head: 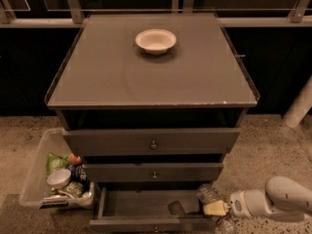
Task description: Place water bottle into bottom drawer
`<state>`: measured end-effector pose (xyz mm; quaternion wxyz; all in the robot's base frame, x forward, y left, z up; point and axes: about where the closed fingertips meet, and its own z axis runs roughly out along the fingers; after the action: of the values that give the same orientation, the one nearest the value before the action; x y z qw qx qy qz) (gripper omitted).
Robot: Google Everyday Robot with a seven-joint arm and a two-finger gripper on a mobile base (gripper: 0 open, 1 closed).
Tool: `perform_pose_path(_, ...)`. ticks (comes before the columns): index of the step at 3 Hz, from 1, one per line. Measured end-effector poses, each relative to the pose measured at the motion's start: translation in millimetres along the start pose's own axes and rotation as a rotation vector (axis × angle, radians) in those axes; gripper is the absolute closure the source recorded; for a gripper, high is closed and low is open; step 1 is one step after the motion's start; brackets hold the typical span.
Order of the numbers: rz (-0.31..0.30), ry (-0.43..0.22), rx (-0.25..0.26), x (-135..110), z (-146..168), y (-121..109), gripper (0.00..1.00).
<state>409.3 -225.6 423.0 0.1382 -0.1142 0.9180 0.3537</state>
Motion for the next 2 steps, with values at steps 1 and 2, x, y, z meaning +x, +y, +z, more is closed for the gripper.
perform_pose_path(1, 0.025, -0.019, -0.004, 0, 3, -9, 1.0)
perform_pose_path(2, 0.015, 0.005, -0.073, -9, 45, -24, 1.0)
